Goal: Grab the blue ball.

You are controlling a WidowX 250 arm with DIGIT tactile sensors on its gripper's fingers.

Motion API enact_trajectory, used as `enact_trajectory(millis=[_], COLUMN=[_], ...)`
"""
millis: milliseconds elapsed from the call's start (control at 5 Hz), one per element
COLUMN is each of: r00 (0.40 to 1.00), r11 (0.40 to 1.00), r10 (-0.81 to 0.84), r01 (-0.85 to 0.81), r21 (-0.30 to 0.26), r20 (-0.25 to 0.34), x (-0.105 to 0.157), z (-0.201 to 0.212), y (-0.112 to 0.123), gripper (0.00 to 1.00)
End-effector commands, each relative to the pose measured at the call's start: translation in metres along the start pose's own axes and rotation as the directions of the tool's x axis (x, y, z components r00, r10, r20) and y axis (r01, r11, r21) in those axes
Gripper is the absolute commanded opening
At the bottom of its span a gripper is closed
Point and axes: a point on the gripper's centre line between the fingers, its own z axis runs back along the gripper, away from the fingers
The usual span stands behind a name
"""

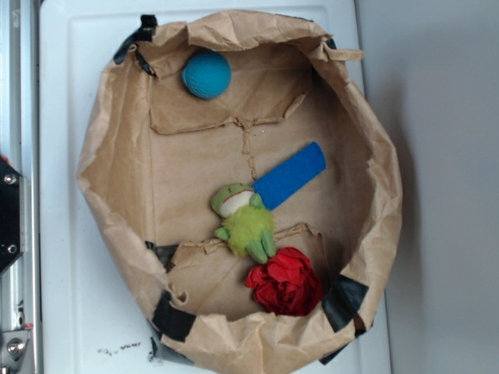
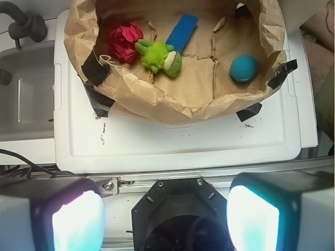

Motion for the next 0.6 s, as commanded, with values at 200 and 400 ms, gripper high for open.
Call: enact_trajectory(millis=[200,400], r00=[0.999,0.994], r11=[1.000,0.994], r10=[-0.010,-0.107], r01=[0.010,0.107], r21=[-0.001,-0.004], r20=[0.035,0.031], x=[0.030,0.064], z=[-0.003,-0.014], y=[0.002,0.012], gripper=[1.00,1.00])
